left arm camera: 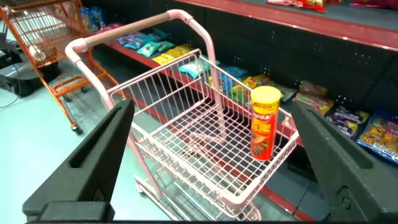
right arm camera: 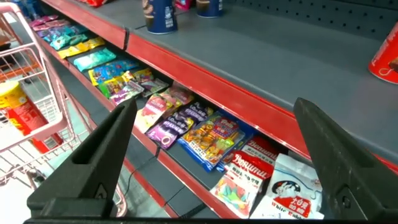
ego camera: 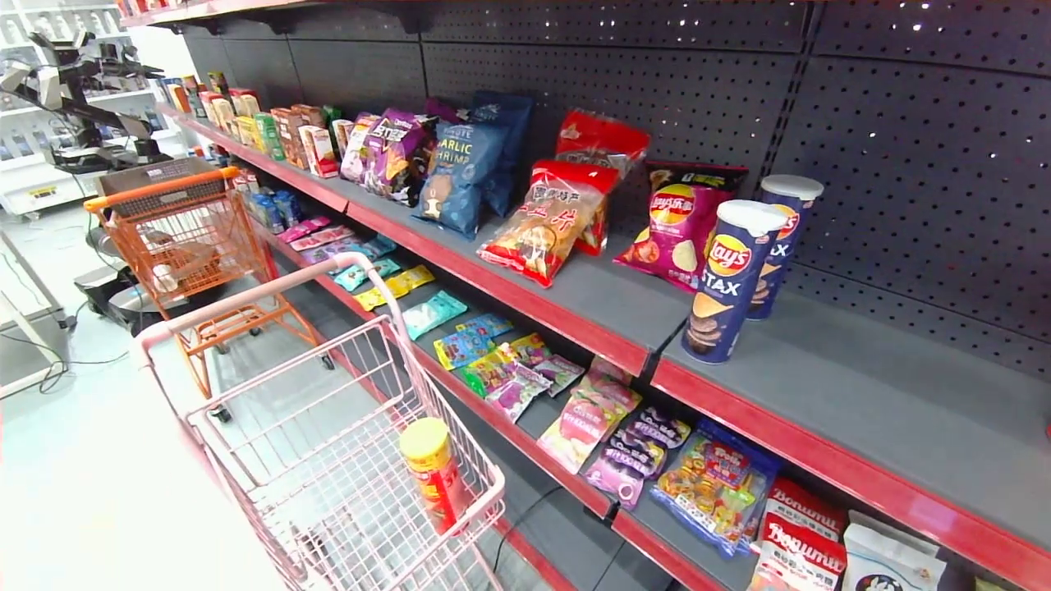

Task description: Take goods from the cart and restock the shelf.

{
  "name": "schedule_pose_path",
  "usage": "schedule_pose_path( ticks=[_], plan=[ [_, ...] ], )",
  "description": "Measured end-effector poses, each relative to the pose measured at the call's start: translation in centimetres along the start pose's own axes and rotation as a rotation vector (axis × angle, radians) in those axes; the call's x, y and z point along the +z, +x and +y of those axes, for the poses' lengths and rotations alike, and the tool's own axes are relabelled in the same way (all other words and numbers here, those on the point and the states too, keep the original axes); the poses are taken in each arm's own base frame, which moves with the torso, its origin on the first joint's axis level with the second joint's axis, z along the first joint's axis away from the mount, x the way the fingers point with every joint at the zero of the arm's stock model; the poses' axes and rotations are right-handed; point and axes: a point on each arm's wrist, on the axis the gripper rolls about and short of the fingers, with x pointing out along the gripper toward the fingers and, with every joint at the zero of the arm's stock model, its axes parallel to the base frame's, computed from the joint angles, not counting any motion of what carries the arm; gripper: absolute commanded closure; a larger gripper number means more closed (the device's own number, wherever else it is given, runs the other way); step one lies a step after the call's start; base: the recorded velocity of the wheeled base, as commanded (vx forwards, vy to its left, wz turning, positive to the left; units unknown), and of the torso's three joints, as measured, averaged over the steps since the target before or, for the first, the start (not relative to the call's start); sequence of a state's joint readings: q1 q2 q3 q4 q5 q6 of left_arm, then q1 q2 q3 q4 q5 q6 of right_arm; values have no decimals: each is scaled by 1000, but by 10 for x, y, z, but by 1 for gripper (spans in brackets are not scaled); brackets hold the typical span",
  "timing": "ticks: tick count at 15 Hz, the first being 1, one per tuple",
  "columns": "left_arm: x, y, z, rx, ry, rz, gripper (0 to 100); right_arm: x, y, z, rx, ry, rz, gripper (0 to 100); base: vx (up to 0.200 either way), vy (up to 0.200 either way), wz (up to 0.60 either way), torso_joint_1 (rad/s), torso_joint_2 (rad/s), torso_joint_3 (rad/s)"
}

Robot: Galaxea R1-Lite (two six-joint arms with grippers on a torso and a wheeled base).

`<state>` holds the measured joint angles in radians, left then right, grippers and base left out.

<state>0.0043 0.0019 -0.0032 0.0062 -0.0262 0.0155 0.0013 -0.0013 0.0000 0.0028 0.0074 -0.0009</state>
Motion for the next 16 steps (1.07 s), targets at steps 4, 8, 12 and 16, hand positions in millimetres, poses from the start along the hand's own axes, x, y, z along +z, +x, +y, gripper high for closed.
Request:
schedule_pose_path(
  ticks=[4, 8, 12, 16],
  plan=[
    [0, 0, 0, 0, 0, 1, 0, 0, 0, 0, 0, 1, 1, 0, 0, 0, 0, -117, 284, 161],
    [0, 0, 0, 1, 0, 0, 0, 0, 0, 0, 1, 1, 1, 0, 0, 0, 0, -146, 351, 199],
    [0, 0, 0, 0, 0, 0, 0, 0, 0, 0, 2, 2, 1, 0, 0, 0, 0, -152, 373, 216],
    [0, 0, 0, 0, 0, 0, 0, 0, 0, 0, 1, 3, 0, 0, 0, 0, 0, -172, 433, 264]
  ],
)
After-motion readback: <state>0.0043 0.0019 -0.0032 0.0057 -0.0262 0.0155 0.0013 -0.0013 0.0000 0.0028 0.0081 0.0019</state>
